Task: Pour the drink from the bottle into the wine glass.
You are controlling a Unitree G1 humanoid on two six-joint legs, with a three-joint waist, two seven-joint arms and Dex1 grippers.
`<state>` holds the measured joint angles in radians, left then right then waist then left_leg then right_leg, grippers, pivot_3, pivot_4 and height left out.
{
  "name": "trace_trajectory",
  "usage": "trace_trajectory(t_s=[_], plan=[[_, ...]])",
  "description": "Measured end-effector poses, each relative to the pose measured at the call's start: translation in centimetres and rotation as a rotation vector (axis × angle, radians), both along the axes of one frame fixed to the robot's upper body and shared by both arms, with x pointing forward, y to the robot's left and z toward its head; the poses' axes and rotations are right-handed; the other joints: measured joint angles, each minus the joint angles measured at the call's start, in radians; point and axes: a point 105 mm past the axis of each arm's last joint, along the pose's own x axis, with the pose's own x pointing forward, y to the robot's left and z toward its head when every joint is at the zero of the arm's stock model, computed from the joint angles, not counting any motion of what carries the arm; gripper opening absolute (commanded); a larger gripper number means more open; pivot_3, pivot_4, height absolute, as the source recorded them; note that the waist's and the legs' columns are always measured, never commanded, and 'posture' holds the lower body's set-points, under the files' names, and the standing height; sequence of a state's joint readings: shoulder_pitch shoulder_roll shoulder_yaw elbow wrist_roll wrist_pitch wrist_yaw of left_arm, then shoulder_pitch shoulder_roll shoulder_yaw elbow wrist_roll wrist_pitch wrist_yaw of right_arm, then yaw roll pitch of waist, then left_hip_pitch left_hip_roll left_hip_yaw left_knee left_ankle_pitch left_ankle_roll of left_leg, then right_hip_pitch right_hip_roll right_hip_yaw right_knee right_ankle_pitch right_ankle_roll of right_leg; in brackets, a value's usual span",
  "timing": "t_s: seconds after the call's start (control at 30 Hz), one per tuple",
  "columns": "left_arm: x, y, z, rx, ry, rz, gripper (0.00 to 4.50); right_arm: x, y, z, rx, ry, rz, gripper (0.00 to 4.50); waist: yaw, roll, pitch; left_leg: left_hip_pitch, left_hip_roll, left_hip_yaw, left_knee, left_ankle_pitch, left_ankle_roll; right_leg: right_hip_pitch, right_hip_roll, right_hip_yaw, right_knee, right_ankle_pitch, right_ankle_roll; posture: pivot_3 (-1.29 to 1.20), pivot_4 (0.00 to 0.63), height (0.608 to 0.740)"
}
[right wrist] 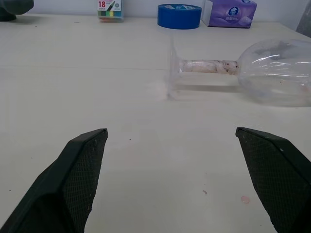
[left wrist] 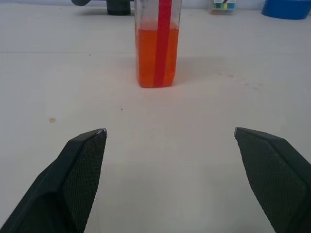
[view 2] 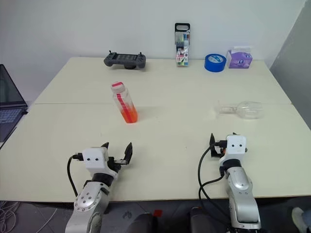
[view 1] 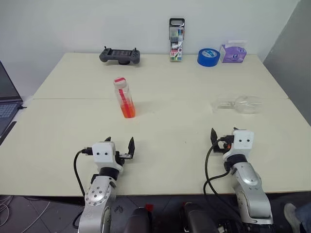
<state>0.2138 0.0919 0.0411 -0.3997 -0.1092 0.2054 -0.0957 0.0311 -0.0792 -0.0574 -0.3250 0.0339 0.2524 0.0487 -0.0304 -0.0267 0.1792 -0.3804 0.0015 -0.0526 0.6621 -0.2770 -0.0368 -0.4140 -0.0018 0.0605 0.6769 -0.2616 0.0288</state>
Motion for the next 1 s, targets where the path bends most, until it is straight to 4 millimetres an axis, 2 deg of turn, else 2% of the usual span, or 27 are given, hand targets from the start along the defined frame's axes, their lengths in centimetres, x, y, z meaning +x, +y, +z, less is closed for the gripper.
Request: trace_trajectory(t_s=[0.2,0.43,0.57,0.63,0.7,0.77,0.83,0.9,1.0], plan=[[0.0,-0.2,0.0,0.007,-0.001,-0.007,4.49,0.0,0.0,-0.1,0.002,0.003,0.000,4.50,0.000,0.000,0.000,0.000,0.000,0.000,0.000,0.000,0.000,0.000,0.000,0.000,0.000,0.000,0.000,0.00,0.150,0.740],[1.1,-1.0,1.6,0.001,-0.057,-0.043,4.49,0.2,0.2,0.4,0.011,-0.015,0.008,4.50,0.000,0.000,0.000,0.000,0.000,0.001,0.000,0.000,0.000,0.000,0.000,0.000,0.000,0.000,0.000,0.00,0.150,0.740],[1.4,-0.3,1.5,-0.004,-0.052,-0.001,4.49,0.2,0.4,0.3,0.014,-0.011,0.031,4.50,0.000,0.000,0.000,0.000,0.000,0.000,0.000,0.000,0.000,0.000,0.000,0.000,0.000,0.000,0.000,0.00,0.150,0.740],[1.9,0.4,1.9,-0.011,-0.063,0.043,4.49,0.1,1.6,0.5,0.006,-0.007,0.120,4.50,0.000,0.000,0.000,0.000,0.000,0.000,0.000,0.000,0.000,0.000,0.000,-0.001,0.000,0.000,0.000,0.00,0.150,0.740],[2.6,0.7,2.9,-0.010,-0.094,0.067,4.49,0.1,3.8,1.2,0.037,-0.009,0.258,4.50,0.000,0.000,0.000,0.000,0.000,0.000,0.000,0.000,0.000,0.000,0.000,-0.001,0.000,0.000,0.000,0.00,0.150,0.740],[3.4,0.5,4.0,-0.001,-0.116,0.064,4.49,0.4,6.3,2.9,0.058,-0.021,0.416,4.50,-0.001,0.000,0.000,0.000,-0.001,-0.001,0.001,0.000,0.000,0.000,0.001,-0.001,0.001,0.000,0.000,0.00,0.150,0.740],[4.5,-0.2,5.3,-0.001,-0.135,0.051,4.49,0.6,8.6,5.7,0.039,-0.062,0.590,4.50,0.000,0.000,0.000,0.000,-0.003,-0.002,0.001,0.000,0.000,0.001,0.001,-0.005,0.001,0.001,0.000,0.00,0.150,0.740],[5.3,-0.5,6.4,0.002,-0.155,0.052,4.49,0.7,9.8,7.9,0.011,-0.095,0.689,4.50,0.001,0.000,0.000,0.000,-0.005,-0.005,0.002,0.000,0.000,0.003,-0.001,-0.010,0.000,0.003,-0.004,0.00,0.150,0.740],[6.2,-0.5,8.1,0.002,-0.185,0.074,4.49,0.8,11.0,9.6,-0.034,-0.085,0.802,4.50,0.001,0.000,0.000,-0.001,-0.005,-0.009,0.001,0.000,0.000,0.004,-0.002,-0.015,-0.001,0.003,-0.004,0.00,0.150,0.740]])
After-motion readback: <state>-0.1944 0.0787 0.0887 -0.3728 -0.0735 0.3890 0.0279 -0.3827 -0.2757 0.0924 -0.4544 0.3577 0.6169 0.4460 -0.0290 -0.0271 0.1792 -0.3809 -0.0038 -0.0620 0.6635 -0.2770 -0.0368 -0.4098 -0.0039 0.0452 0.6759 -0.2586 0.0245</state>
